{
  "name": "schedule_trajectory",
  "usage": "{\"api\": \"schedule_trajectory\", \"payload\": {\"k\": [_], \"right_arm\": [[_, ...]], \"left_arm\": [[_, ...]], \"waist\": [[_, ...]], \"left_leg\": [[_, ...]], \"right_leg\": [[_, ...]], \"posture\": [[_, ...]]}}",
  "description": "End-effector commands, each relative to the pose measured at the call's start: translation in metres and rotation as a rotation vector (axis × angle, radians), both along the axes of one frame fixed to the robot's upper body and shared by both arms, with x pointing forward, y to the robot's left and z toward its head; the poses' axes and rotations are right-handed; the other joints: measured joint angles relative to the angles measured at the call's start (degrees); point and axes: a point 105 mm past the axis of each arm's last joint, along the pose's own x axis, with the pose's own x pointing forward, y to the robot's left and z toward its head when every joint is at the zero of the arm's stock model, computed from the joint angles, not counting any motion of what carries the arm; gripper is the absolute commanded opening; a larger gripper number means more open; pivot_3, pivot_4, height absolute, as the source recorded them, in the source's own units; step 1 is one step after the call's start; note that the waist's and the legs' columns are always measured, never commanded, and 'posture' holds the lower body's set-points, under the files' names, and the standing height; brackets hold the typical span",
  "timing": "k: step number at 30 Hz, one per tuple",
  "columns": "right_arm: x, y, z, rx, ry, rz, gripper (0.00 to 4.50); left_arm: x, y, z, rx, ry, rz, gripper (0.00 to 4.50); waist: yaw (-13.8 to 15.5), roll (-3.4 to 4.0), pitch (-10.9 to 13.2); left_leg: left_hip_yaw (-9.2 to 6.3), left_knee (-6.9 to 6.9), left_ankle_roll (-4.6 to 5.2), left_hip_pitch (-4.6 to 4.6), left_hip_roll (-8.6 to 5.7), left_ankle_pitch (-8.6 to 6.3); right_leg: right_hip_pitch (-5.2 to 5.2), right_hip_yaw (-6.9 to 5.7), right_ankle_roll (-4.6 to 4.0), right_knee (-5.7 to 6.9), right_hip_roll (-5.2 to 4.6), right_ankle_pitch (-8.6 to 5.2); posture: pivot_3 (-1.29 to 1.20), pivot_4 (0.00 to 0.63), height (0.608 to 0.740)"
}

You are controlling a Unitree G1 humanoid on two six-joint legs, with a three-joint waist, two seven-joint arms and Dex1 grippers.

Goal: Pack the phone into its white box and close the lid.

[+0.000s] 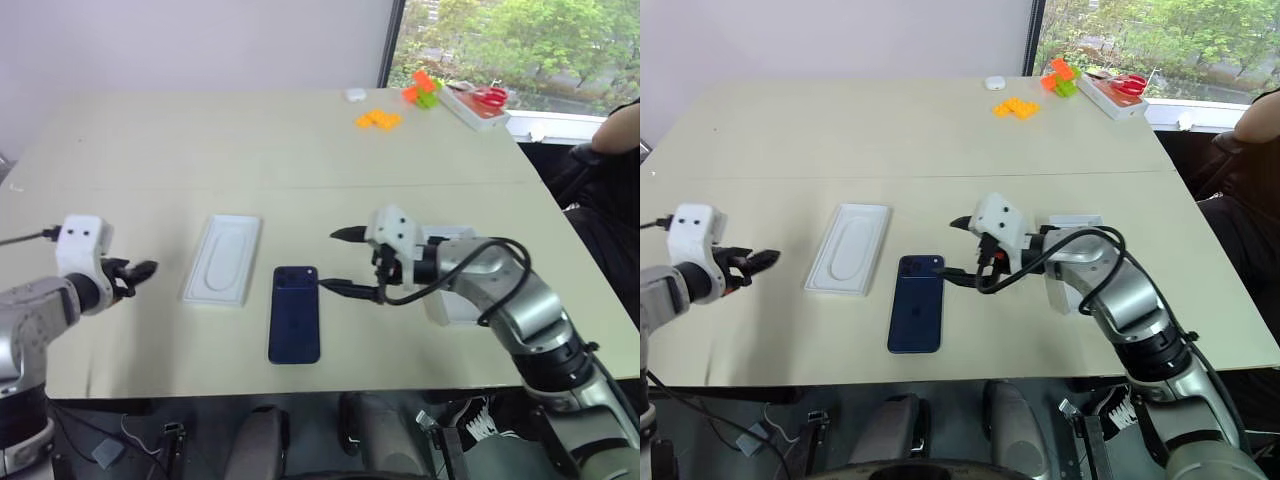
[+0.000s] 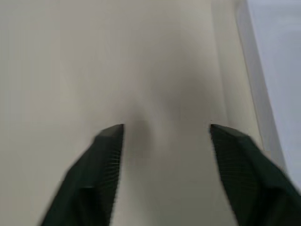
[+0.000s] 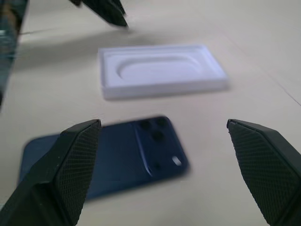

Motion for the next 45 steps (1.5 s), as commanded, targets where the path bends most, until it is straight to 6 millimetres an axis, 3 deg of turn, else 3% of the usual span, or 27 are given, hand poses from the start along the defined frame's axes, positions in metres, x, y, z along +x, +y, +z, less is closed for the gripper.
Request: {"api": "schedule_trajectory", "payload": {"k": [1, 7, 13, 23, 28, 35, 38, 45], "right_arm": [[-0.002, 0.021, 0.005, -0.002, -0.057, 0.055, 4.50], [-0.006, 0.047, 0.006, -0.002, -0.073, 0.118, 4.50], [-0.009, 0.059, -0.002, -0.050, -0.066, 0.157, 4.50], [-0.009, 0.079, -0.011, -0.145, -0.156, 0.249, 4.50], [-0.004, 0.100, -0.019, -0.192, -0.151, 0.279, 4.50], [-0.010, 0.118, -0.041, -0.260, -0.083, 0.308, 4.50], [-0.006, 0.123, -0.047, -0.281, -0.065, 0.280, 3.63], [-0.001, 0.128, -0.056, -0.306, -0.044, 0.249, 0.06]], "left_arm": [[-0.010, -0.006, 0.004, -0.052, 0.002, -0.040, 4.48], [-0.016, -0.021, -0.004, -0.065, 0.052, -0.100, 4.48], [-0.025, -0.032, -0.009, -0.094, 0.091, -0.148, 4.48], [-0.027, -0.034, -0.004, -0.090, 0.066, -0.168, 4.48], [-0.041, -0.020, 0.008, 0.008, -0.012, -0.225, 4.48], [-0.069, -0.027, 0.011, 0.094, -0.018, -0.412, 4.48], [-0.074, -0.031, 0.012, 0.083, -0.025, -0.442, 4.50], [-0.084, -0.038, 0.012, 0.093, -0.019, -0.507, 4.50]], "waist": [[-0.1, 0.00, 0.0], [-0.1, 0.01, 0.0], [-0.2, 0.02, 0.0], [-0.3, 0.02, 0.0], [-1.5, 0.02, 0.0], [-1.7, 0.05, 0.0], [-1.7, 0.06, 0.0], [-1.8, 0.09, 0.1]], "left_leg": [[0.03, 0.00, 0.00, 0.01, -0.01, 0.00], [-0.02, 0.00, 0.00, 0.05, 0.00, 0.00], [-0.05, 0.00, -0.01, 0.04, 0.00, 0.00], [-0.05, 0.00, -0.01, 0.06, 0.00, 0.00], [-0.02, -0.07, -0.01, 0.03, 0.06, 0.00], [-0.01, -0.11, -0.03, -0.01, 0.02, -0.01], [0.00, -0.12, -0.03, -0.03, 0.00, -0.01], [-0.04, -0.13, -0.03, -0.04, -0.01, -0.01]], "right_leg": [[0.00, 0.01, -0.02, 0.00, -0.06, -0.01], [0.00, -0.03, -0.05, 0.05, -0.05, -0.01], [0.00, -0.05, -0.06, 0.04, -0.11, -0.01], [-0.01, -0.07, -0.12, 0.04, -0.06, 0.00], [-0.09, -0.04, -0.16, 0.04, -0.10, 0.01], [-0.12, -0.04, -0.22, -0.03, -0.28, 0.01], [-0.15, -0.02, -0.22, -0.04, -0.33, 0.01], [-0.15, -0.08, -0.22, -0.04, -0.31, 0.00]], "posture": [[0.00, 0.150, 0.726], [0.00, 0.150, 0.726], [0.00, 0.150, 0.726], [0.00, 0.150, 0.726], [0.00, 0.150, 0.726], [0.00, 0.150, 0.726], [0.00, 0.150, 0.726], [0.00, 0.150, 0.726]]}}
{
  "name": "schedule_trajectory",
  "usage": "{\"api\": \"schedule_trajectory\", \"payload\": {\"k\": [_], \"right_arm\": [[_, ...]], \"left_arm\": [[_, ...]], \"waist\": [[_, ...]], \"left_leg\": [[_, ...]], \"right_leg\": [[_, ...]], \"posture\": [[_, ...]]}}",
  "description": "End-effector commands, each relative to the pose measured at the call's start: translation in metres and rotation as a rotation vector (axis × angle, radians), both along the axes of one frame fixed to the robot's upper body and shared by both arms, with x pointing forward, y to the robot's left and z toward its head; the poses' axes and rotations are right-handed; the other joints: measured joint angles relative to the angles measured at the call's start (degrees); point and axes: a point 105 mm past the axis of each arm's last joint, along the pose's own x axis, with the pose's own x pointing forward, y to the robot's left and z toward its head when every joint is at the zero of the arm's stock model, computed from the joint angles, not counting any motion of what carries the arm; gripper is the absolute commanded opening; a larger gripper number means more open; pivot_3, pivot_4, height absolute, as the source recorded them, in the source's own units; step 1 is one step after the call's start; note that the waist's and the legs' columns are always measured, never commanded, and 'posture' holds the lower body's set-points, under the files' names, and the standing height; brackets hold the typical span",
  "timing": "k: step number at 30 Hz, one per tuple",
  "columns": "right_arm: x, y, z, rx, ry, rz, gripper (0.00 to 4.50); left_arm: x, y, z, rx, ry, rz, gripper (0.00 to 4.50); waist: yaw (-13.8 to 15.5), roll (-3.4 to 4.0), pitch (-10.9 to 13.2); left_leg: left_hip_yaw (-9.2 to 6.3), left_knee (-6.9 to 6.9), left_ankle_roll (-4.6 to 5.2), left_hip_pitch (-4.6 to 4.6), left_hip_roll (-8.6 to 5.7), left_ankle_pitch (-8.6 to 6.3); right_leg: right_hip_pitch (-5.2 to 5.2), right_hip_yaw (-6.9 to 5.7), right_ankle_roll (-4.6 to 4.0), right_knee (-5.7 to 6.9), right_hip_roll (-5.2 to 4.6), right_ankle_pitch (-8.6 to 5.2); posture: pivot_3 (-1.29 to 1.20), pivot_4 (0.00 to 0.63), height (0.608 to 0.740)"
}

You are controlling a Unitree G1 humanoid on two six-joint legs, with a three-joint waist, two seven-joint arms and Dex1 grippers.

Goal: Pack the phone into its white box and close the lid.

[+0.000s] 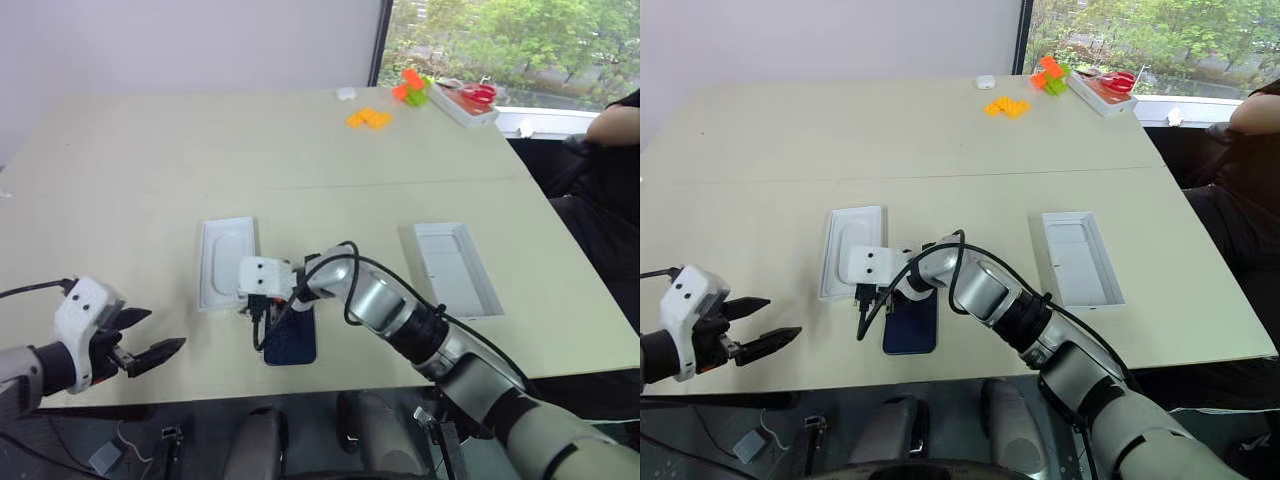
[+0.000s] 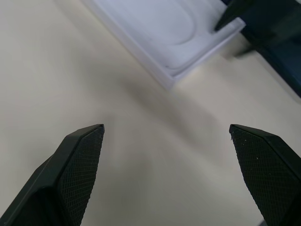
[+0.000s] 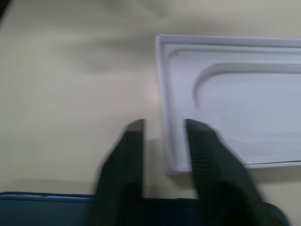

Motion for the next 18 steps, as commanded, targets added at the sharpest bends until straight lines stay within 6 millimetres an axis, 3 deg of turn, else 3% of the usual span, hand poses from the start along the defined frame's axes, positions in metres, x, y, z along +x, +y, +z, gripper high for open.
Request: {"api": "schedule_trajectory", "payload": {"k": [1, 9, 18], "right_arm": [[-0.002, 0.005, 0.004, 0.004, -0.015, 0.015, 0.06], [-0.001, 0.008, 0.012, 0.035, -0.092, 0.048, 0.06], [0.010, -0.001, 0.057, 0.163, -0.203, 0.047, 0.06]], "left_arm": [[0.001, 0.002, 0.010, 0.042, -0.048, -0.015, 4.50], [0.007, 0.011, 0.015, 0.037, -0.088, 0.032, 4.50], [0.012, 0.022, 0.026, 0.017, -0.147, 0.092, 4.50]], "waist": [[0.0, 0.02, 0.0], [0.0, 0.02, 0.0], [0.0, 0.02, 0.0]], "left_leg": [[0.00, -0.02, 0.00, 0.00, 0.00, 0.00], [0.00, -0.03, 0.00, 0.01, 0.02, 0.00], [0.01, -0.06, 0.01, -0.06, 0.07, 0.00]], "right_leg": [[0.00, 0.00, 0.00, 0.00, 0.01, 0.00], [-0.01, -0.06, 0.01, 0.00, 0.11, 0.00], [-0.10, -0.06, 0.01, 0.00, 0.18, 0.00]], "posture": [[0.00, 0.150, 0.726], [0.00, 0.150, 0.726], [0.00, 0.150, 0.726]]}}
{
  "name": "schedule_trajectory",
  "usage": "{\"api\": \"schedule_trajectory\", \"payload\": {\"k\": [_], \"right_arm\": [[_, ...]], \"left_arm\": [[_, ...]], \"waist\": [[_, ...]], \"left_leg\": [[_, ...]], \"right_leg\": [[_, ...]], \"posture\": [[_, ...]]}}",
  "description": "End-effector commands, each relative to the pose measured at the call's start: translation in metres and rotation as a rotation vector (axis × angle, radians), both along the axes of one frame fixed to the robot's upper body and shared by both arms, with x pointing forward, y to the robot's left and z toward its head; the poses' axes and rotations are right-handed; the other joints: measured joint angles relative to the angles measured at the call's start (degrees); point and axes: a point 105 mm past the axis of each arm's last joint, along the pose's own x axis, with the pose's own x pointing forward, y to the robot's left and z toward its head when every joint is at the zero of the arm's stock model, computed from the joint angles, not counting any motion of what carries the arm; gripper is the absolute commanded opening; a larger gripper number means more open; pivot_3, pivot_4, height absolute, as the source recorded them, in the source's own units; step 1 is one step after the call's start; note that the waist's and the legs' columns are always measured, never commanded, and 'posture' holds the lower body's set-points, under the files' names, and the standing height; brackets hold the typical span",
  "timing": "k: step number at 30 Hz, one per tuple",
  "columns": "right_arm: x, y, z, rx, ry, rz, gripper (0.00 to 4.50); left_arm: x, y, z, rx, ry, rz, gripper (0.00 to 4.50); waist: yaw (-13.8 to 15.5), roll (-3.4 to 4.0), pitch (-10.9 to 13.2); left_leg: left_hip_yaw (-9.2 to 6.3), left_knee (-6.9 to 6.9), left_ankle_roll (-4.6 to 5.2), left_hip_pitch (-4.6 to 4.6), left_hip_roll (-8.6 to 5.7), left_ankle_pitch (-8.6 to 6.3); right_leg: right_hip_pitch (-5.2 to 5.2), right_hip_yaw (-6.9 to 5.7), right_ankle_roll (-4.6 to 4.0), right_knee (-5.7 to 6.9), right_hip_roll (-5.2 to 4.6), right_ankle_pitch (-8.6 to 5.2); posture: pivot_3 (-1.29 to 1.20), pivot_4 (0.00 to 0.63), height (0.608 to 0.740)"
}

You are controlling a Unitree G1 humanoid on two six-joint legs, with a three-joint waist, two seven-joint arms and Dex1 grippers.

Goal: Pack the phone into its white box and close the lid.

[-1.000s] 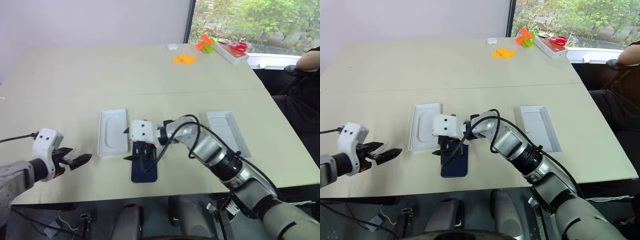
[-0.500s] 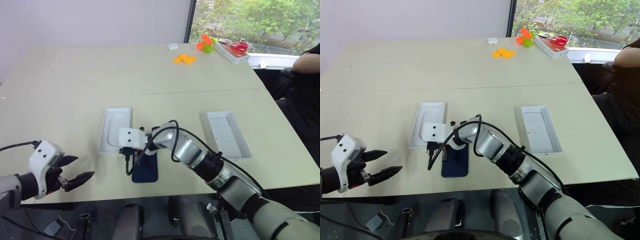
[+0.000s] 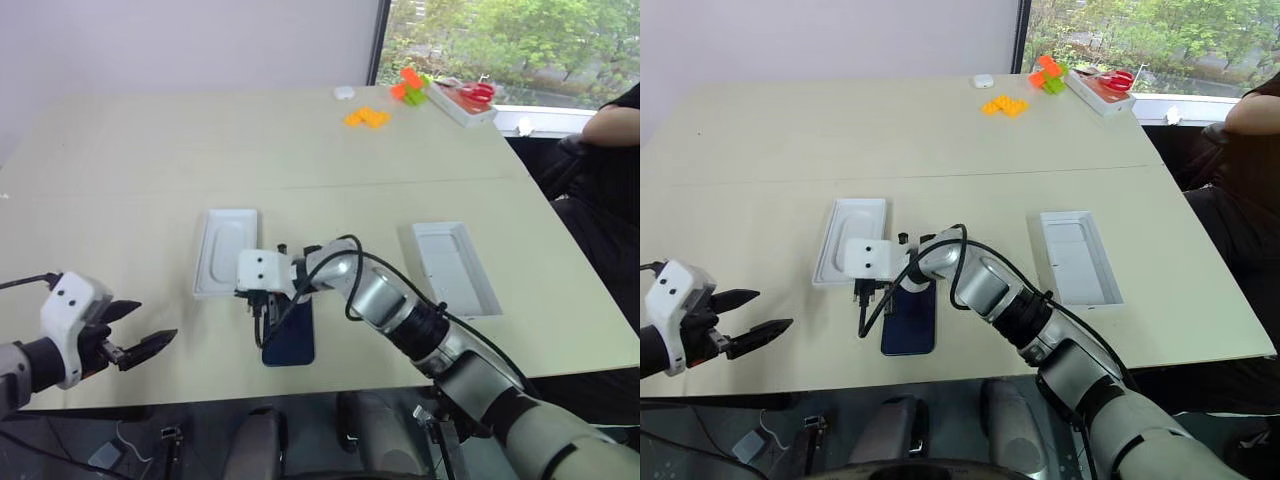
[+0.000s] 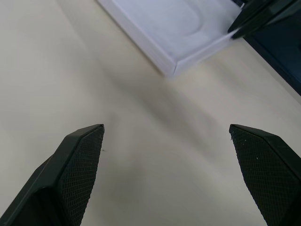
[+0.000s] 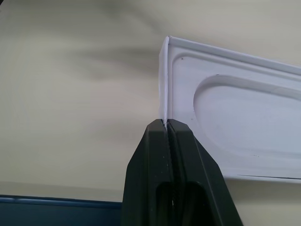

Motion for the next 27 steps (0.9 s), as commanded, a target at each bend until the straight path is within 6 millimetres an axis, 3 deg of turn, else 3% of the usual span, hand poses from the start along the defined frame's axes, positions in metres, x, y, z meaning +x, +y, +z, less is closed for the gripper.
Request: {"api": "schedule_trajectory", "payload": {"k": [1, 6, 13, 20, 27], "right_arm": [[0.004, -0.008, 0.048, 0.114, -0.109, 0.013, 0.06], [0.011, -0.054, 0.070, 0.151, -0.148, -0.043, 0.06], [-0.002, -0.134, 0.056, 0.070, -0.130, -0.044, 0.06], [-0.018, -0.169, 0.024, -0.028, -0.022, -0.041, 0.06], [-0.024, -0.187, -0.002, -0.154, 0.004, -0.028, 0.06]], "left_arm": [[0.004, 0.001, 0.014, 0.007, -0.066, 0.009, 4.50], [0.009, -0.026, 0.011, -0.019, -0.067, -0.086, 4.50], [0.016, -0.076, 0.006, -0.049, -0.081, -0.255, 4.50], [0.027, -0.080, -0.002, -0.063, -0.076, -0.244, 4.50], [0.031, -0.076, -0.002, -0.064, -0.087, -0.232, 4.50]], "waist": [[0.0, 0.00, 0.0], [0.3, 0.03, 0.0], [0.4, 0.06, 0.0], [0.0, 0.06, 0.0], [0.1, 0.06, 0.1]], "left_leg": [[-0.01, 0.00, 0.00, -0.01, 0.00, 0.00], [0.01, 0.01, 0.00, -0.11, -0.05, 0.00], [0.04, 0.00, 0.01, -0.33, -0.12, -0.01], [0.15, 0.02, 0.03, -0.14, 0.01, 0.00], [0.19, 0.06, 0.03, 0.05, 0.13, 0.01]], "right_leg": [[0.00, 0.00, 0.00, 0.00, 0.00, 0.00], [-0.03, 0.00, 0.01, -0.05, -0.02, 0.00], [-0.16, 0.02, 0.05, -0.11, -0.04, -0.01], [-0.15, 0.14, 0.28, 0.02, 0.31, -0.15], [0.00, 0.15, 0.28, 0.05, 0.39, -0.16]], "posture": [[0.00, 0.150, 0.726], [0.00, 0.150, 0.726], [0.00, 0.150, 0.726], [0.00, 0.150, 0.726], [0.00, 0.150, 0.726]]}}
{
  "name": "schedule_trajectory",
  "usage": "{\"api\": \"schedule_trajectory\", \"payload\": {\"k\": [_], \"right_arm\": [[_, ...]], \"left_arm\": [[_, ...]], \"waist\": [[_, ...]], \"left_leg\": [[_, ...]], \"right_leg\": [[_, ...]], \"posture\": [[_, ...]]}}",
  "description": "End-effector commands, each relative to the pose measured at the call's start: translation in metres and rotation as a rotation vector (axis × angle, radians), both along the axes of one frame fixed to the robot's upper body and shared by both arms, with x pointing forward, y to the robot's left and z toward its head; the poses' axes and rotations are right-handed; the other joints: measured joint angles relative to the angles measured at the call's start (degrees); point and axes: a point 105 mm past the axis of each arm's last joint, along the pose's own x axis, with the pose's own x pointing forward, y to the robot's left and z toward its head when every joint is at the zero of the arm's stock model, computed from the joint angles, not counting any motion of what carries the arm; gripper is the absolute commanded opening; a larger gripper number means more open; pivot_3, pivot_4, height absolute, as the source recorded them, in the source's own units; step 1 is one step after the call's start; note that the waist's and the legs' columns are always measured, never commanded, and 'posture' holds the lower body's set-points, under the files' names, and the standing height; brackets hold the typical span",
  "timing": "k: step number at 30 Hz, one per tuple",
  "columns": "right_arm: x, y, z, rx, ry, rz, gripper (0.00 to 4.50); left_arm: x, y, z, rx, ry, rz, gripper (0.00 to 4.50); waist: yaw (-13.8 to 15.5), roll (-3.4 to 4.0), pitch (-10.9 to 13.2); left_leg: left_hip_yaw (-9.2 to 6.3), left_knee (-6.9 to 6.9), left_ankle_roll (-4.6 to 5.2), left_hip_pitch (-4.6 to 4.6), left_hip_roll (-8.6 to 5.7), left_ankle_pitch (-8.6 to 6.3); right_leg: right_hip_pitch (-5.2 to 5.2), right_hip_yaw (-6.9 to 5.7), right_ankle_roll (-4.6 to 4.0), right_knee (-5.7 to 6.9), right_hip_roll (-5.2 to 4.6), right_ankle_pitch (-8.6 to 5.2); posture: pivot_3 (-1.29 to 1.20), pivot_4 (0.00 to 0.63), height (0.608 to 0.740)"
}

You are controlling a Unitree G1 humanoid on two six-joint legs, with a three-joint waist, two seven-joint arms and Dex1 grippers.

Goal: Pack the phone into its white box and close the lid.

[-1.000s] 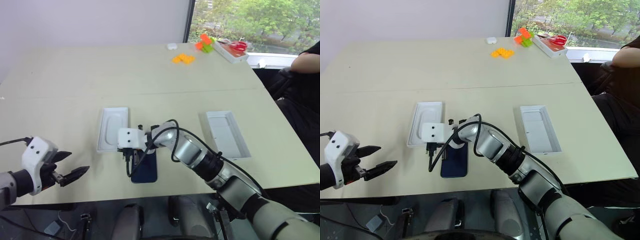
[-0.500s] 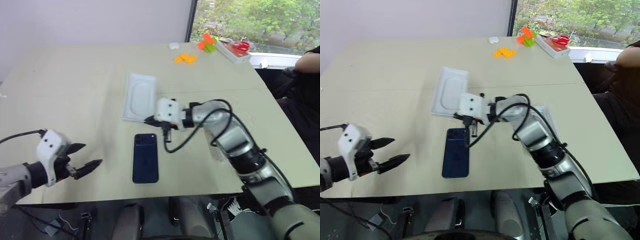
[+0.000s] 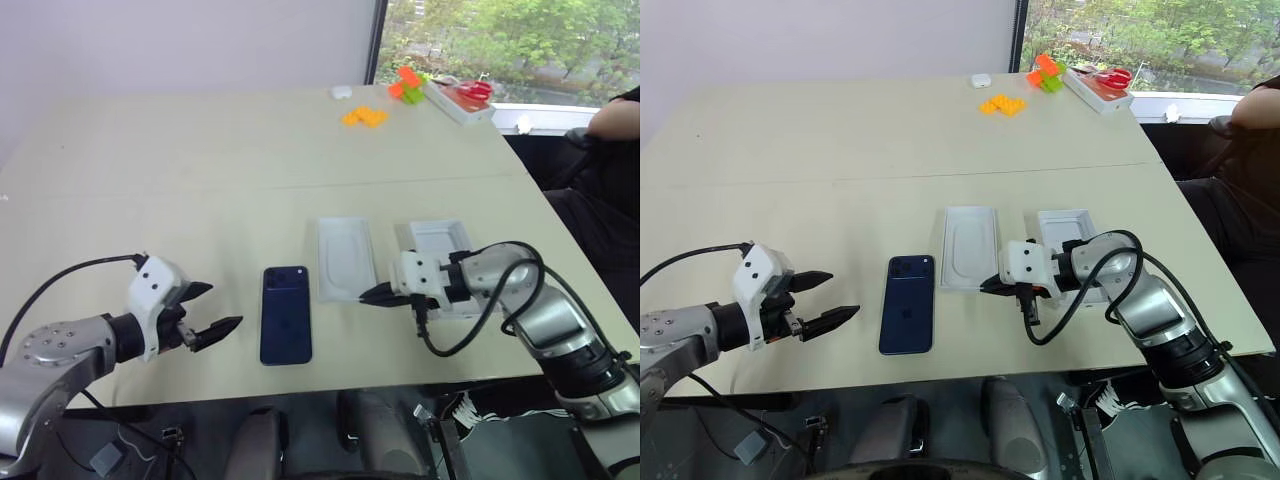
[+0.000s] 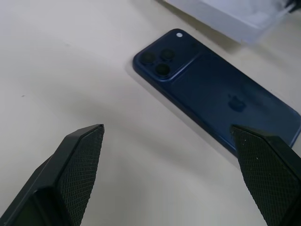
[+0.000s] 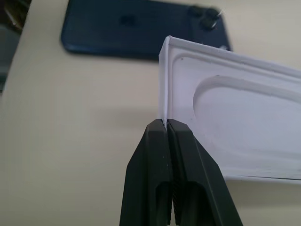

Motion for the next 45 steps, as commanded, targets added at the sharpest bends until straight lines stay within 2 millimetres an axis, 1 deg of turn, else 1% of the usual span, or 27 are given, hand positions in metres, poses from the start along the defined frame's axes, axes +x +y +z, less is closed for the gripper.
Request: {"api": "schedule_trajectory", "payload": {"k": [1, 4, 5, 6, 7, 9, 12, 13, 15, 16, 19, 21, 24, 26, 28, 29, 33, 36, 39, 45], "right_arm": [[0.003, -0.001, 0.000, -0.045, -0.057, 0.024, 0.30], [0.002, -0.005, 0.001, -0.067, -0.054, 0.033, 1.37], [0.000, -0.005, 0.002, -0.067, -0.058, 0.042, 2.02], [0.000, -0.005, 0.003, -0.066, -0.063, 0.046, 2.52], [0.001, -0.004, 0.010, -0.044, -0.073, 0.026, 3.00], [0.002, -0.002, 0.024, 0.016, -0.064, -0.026, 3.00], [-0.004, 0.012, 0.050, 0.193, 0.018, -0.061, 3.00], [-0.007, 0.016, 0.054, 0.223, 0.038, -0.061, 2.73], [-0.011, 0.024, 0.053, 0.231, 0.056, -0.058, 2.17], [-0.011, 0.028, 0.049, 0.210, 0.044, -0.065, 1.72], [-0.013, 0.041, 0.038, 0.166, 0.010, -0.070, 0.12], [-0.013, 0.052, 0.034, 0.148, -0.022, -0.059, 0.05], [-0.004, 0.063, 0.032, 0.132, -0.068, -0.105, 0.05], [0.003, 0.076, 0.029, 0.122, -0.085, -0.133, 0.05], [0.007, 0.086, 0.025, 0.075, -0.141, -0.134, 0.05], [0.008, 0.088, 0.024, 0.062, -0.157, -0.133, 0.05], [0.005, 0.091, 0.018, -0.001, -0.198, -0.110, 0.05], [0.009, 0.092, 0.013, -0.048, -0.217, -0.120, 0.05], [0.014, 0.090, 0.007, -0.110, -0.251, -0.127, 0.05], [0.011, 0.086, 0.001, -0.187, -0.264, -0.085, 0.05]], "left_arm": [[0.003, 0.001, 0.005, 0.013, -0.036, -0.001, 4.50], [0.003, 0.001, 0.005, 0.014, -0.038, 0.002, 4.50], [0.003, 0.002, 0.004, 0.015, -0.038, 0.003, 4.50], [0.003, 0.002, 0.004, 0.016, -0.038, 0.003, 4.50], [0.003, 0.004, 0.003, 0.020, -0.032, 0.010, 4.50], [0.002, 0.009, 0.001, 0.031, -0.016, 0.026, 4.50], [0.000, 0.018, -0.006, 0.017, 0.049, 0.074, 4.50], [0.000, 0.020, -0.008, -0.001, 0.073, 0.094, 4.50], [0.000, 0.022, -0.010, -0.028, 0.101, 0.128, 4.50], [0.001, 0.023, -0.010, -0.052, 0.116, 0.146, 4.50], [0.001, 0.021, -0.011, -0.108, 0.148, 0.175, 4.50], [0.002, 0.018, -0.011, -0.129, 0.168, 0.183, 4.50], [0.001, 0.014, -0.012, -0.161, 0.204, 0.192, 4.50], [0.002, 0.009, -0.013, -0.205, 0.240, 0.194, 4.50], [0.005, 0.007, -0.015, -0.187, 0.257, 0.218, 4.50], [0.006, 0.007, -0.016, -0.177, 0.260, 0.227, 4.50], [0.009, -0.002, -0.010, -0.277, 0.315, 0.218, 4.50], [0.007, -0.008, -0.010, -0.305, 0.356, 0.190, 4.50], [0.004, -0.013, -0.014, -0.314, 0.401, 0.177, 4.50], [0.000, -0.026, -0.022, -0.360, 0.471, 0.161, 4.50]], "waist": [[0.0, 0.00, 0.0], [0.1, 0.01, 0.0], [0.1, 0.01, 0.0], [0.2, 0.01, 0.0], [0.2, 0.01, 0.0], [0.1, 0.01, 0.0], [0.1, 0.01, 0.0], [0.1, 0.00, 0.0], [0.2, 0.00, 0.0], [0.2, 0.00, 0.0], [0.3, 0.01, 0.0], [0.3, -0.01, 0.0], [0.0, -0.01, 0.0], [0.0, -0.01, 0.0], [0.1, -0.01, 0.0], [0.2, -0.02, 0.0], [0.6, -0.03, 0.0], [0.3, -0.05, 0.0], [0.1, -0.05, 0.0], [0.2, -0.05, 0.0]], "left_leg": [[0.01, 0.00, 0.00, 0.05, 0.00, 0.00], [0.01, 0.00, 0.00, 0.05, -0.01, 0.00], [0.01, 0.00, 0.00, 0.04, -0.03, 0.00], [0.01, 0.00, 0.00, 0.04, -0.03, 0.00], [0.01, 0.00, 0.00, 0.03, -0.04, 0.00], [0.01, 0.00, 0.00, 0.02, -0.06, 0.00], [-0.01, 0.00, 0.00, 0.04, -0.05, 0.00], [-0.01, 0.00, 0.00, 0.05, -0.01, 0.00], [-0.06, 0.00, 0.00, 0.07, 0.03, 0.00], [-0.09, 0.00, 0.00, 0.07, 0.07, 0.00], [-0.08, 0.01, 0.00, 0.06, 0.09, 0.00], [-0.06, 0.02, 0.00, 0.06, 0.07, 0.00], [-0.04, 0.02, 0.00, 0.06, 0.06, 0.00], [-0.04, 0.02, 0.00, 0.08, 0.06, 0.00], [-0.07, 0.04, -0.01, 0.07, 0.07, 0.00], [-0.10, 0.04, -0.01, 0.08, 0.07, 0.00], [-0.17, 0.04, -0.01, 0.04, -0.04, 0.00], [-0.16, 0.06, -0.01, 0.04, -0.18, 0.00], [-0.13, 0.06, -0.01, 0.07, -0.21, 0.00], [-0.23, 0.06, -0.01, 0.07, -0.21, 0.00]], "right_leg": [[0.04, 0.00, 0.00, -0.01, 0.00, 0.00], [0.06, 0.00, 0.00, -0.02, -0.02, 0.00], [0.06, 0.00, 0.00, -0.02, -0.03, 0.00], [0.06, 0.00, 0.00, -0.02, -0.05, 0.00], [0.06, 0.00, 0.00, -0.03, -0.06, 0.00], [0.06, 0.01, 0.00, -0.03, -0.09, 0.00], [0.06, 0.03, 0.00, -0.02, -0.08, 0.00], [0.06, 0.03, 0.00, -0.02, -0.06, 0.00], [0.07, -0.01, 0.00, 0.00, -0.02, 0.00], [0.09, -0.04, 0.00, 0.00, -0.01, 0.00], [0.09, -0.07, 0.00, -0.02, -0.03, 0.00], [0.10, -0.06, 0.00, -0.02, -0.04, 0.00], [0.10, -0.04, 0.00, -0.02, -0.05, 0.01], [0.10, -0.03, 0.00, -0.01, -0.06, 0.02], [0.10, -0.04, -0.02, 0.01, -0.06, 0.03], [0.10, -0.05, -0.03, 0.02, -0.06, 0.03], [0.12, -0.10, -0.22, 0.02, -0.10, 0.15], [0.16, -0.07, -0.23, 0.00, -0.24, 0.17], [0.17, -0.04, -0.23, 0.00, -0.27, 0.17], [0.20, -0.08, -0.24, 0.01, -0.22, 0.16]], "posture": [[0.00, 0.150, 0.726], [0.00, 0.150, 0.726], [0.00, 0.150, 0.726], [0.00, 0.150, 0.726], [0.00, 0.150, 0.726], [0.00, 0.150, 0.726], [0.00, 0.150, 0.726], [0.00, 0.150, 0.726], [0.00, 0.150, 0.726], [0.00, 0.150, 0.726], [0.00, 0.150, 0.726], [0.00, 0.150, 0.726], [0.00, 0.150, 0.726], [0.00, 0.150, 0.726], [0.00, 0.150, 0.726], [0.00, 0.150, 0.726], [0.00, 0.150, 0.726], [0.00, 0.150, 0.726], [0.00, 0.150, 0.726], [0.00, 0.150, 0.726]]}}
